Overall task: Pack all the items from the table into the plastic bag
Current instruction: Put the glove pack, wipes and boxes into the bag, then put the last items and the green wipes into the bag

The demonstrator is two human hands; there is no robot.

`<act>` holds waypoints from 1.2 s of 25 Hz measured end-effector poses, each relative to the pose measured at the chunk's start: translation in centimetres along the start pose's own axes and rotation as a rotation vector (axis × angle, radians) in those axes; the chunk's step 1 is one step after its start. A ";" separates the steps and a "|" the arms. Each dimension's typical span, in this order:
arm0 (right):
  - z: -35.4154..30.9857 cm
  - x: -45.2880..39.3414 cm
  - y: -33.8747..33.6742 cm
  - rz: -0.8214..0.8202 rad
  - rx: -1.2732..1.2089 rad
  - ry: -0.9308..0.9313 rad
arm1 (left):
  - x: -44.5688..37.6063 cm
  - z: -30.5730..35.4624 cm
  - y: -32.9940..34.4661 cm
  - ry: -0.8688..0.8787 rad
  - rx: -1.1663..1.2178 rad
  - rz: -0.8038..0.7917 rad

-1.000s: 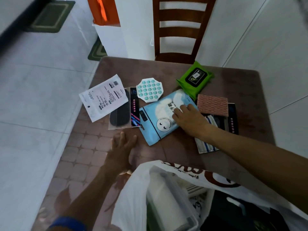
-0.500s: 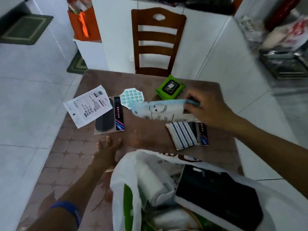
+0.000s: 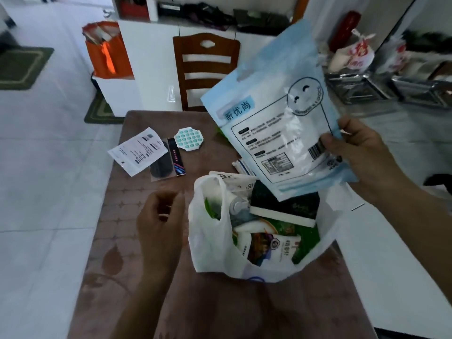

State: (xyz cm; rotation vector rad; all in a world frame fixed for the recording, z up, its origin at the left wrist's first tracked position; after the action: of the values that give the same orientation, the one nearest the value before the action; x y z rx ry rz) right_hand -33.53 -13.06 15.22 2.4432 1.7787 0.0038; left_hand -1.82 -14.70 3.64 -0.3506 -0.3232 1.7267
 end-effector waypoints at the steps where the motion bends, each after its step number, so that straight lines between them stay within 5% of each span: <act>1: 0.7 0.9 -0.2 -0.014 -0.060 0.055 | 1.4 1.8 0.1 0.112 -0.021 -0.051; 3: 2.9 2.6 -0.3 -0.073 -0.052 0.193 | 3.6 3.5 2.3 0.243 -0.221 -0.202; 5: 5.6 3.3 -1.1 -0.166 0.225 0.286 | 4.1 3.6 4.1 0.230 -0.395 -0.236; 8: 7.5 2.8 -3.6 -0.225 0.633 0.329 | 3.0 3.2 4.0 0.010 -0.228 -0.224; 12: 7.5 2.0 -3.9 -0.399 1.212 0.066 | 1.8 3.4 2.0 -0.151 0.074 -0.176; 16: 9.6 1.3 1.3 -0.613 1.258 -0.137 | 2.1 5.0 2.0 -0.095 0.223 -0.230; 23: 8.2 -2.3 0.9 -0.720 0.869 0.082 | 1.2 4.9 2.3 -0.126 0.281 -0.126; 27: 11.6 -1.5 3.8 -0.896 1.145 0.091 | 1.5 5.5 2.6 -0.078 0.315 -0.093; 30: 11.9 -1.5 3.2 -0.923 1.395 0.272 | 1.3 5.3 2.2 -0.063 0.315 -0.073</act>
State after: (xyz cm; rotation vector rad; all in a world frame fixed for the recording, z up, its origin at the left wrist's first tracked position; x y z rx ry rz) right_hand -30.10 -16.58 3.84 1.6599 3.6407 -1.4478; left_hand -6.21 -13.92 7.48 -0.0539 -0.1040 1.6863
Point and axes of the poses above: each hand's wrist, its own x-axis away from the middle knuckle, its own y-axis out of the palm, z = x × y, the point moved 4 cm from there along -x, towards the middle knuckle, and after that the axes turned 6 degrees about -x, right-handed, at the moved point
